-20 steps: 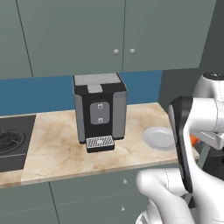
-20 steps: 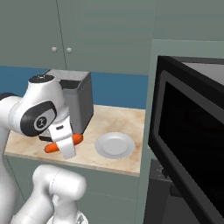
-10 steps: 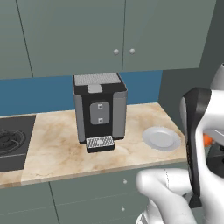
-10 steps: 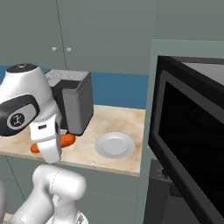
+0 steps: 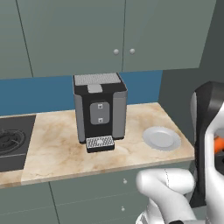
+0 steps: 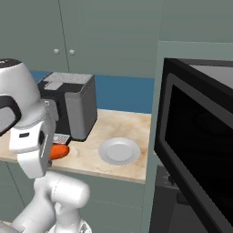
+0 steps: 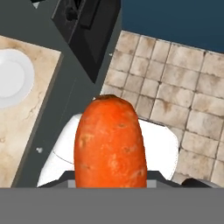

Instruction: Pick the carrot from the counter and place it in the microwave. Then turn on the microwave.

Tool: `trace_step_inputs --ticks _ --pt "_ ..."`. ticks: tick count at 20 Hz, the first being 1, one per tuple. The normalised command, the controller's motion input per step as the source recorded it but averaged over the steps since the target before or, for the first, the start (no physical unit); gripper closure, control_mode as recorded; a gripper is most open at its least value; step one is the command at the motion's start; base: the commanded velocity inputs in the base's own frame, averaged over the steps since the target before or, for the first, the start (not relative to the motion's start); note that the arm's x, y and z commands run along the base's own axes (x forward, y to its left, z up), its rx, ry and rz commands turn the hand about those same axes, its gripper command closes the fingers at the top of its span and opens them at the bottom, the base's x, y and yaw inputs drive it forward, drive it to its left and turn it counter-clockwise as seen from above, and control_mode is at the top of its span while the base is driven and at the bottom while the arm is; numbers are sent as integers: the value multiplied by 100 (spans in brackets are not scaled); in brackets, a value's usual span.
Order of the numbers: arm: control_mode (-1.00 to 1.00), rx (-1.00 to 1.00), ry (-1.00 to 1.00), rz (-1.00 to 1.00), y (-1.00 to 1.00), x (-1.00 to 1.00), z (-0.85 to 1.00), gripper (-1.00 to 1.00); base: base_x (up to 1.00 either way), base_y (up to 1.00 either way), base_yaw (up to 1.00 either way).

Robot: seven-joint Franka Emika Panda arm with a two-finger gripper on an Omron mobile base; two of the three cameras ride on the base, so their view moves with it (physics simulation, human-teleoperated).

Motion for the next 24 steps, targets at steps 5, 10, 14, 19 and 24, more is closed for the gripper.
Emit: trace_step_inputs --ticks 5,10,14,19,24 --pt "-100 0 0 -2 5 -35 1 100 0 0 0" --pt "-100 0 0 0 8 -5 0 100 0 0 0" --pt "100 0 0 0 0 -6 0 100 -43 0 0" --pt "100 0 0 0 0 0 0 100 -81 0 0" --pt "100 0 0 0 0 0 0 100 -85 0 0"
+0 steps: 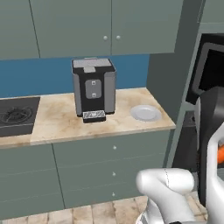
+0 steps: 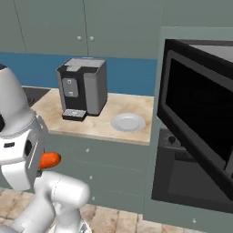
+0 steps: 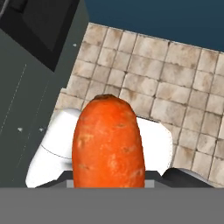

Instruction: Pick the carrot from the counter and place it in the microwave. Then turn on the microwave.

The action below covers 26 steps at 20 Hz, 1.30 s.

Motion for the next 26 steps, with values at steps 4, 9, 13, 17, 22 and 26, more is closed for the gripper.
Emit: trace_step_inputs --ticks 4,9,13,17,22,26 --pt "100 0 0 0 0 0 0 100 -86 -1 0" --pt "100 0 0 0 0 0 0 100 -70 -21 0" --pt "100 0 0 0 0 0 0 100 -47 -44 0" --pt "100 0 0 0 0 0 0 100 -1 -66 0" --pt "100 0 0 0 0 0 0 100 0 -76 0" --pt "100 0 0 0 0 0 0 100 0 -76 0"
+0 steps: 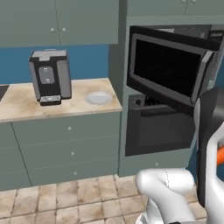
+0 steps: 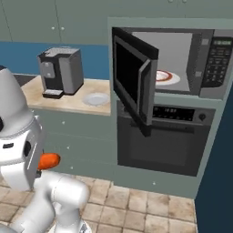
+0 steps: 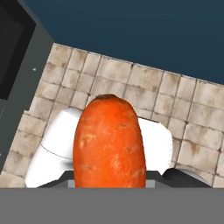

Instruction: Pick the carrot from the counter and place it in the microwave. Then turn on the microwave.

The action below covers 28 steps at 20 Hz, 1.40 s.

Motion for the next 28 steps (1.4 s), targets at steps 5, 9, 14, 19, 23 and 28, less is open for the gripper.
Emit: trace_step_inputs --ticks 5,9,14,19,23,28 --pt "100 0 0 0 0 0 0 100 9 -71 0" --pt "100 0 0 0 0 0 0 100 18 -72 0" --pt "100 0 0 0 0 0 0 100 31 -70 0" --pt "100 0 0 0 0 0 0 100 48 -64 0" --pt "100 0 0 0 0 0 0 100 47 -50 0" --pt "100 0 0 0 0 0 0 100 53 -33 0"
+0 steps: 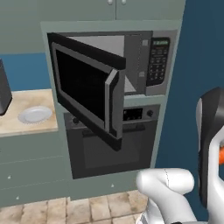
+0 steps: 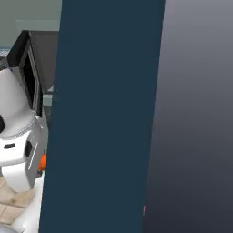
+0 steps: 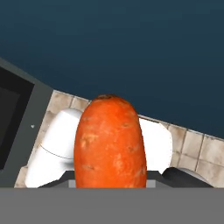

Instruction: Pick the carrot from the counter and place it in the microwave. Then turn on the microwave.

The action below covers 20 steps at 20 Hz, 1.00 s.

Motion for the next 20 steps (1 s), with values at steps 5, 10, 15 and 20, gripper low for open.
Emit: trace_step_inputs --ticks 5,10,15,20 --pt "100 0 0 0 0 0 0 100 52 -11 0" --pt "100 0 0 0 0 0 0 100 59 0 0" --pt "100 0 0 0 0 0 0 100 55 -1 0" --pt "100 0 0 0 0 0 0 100 42 -1 0"
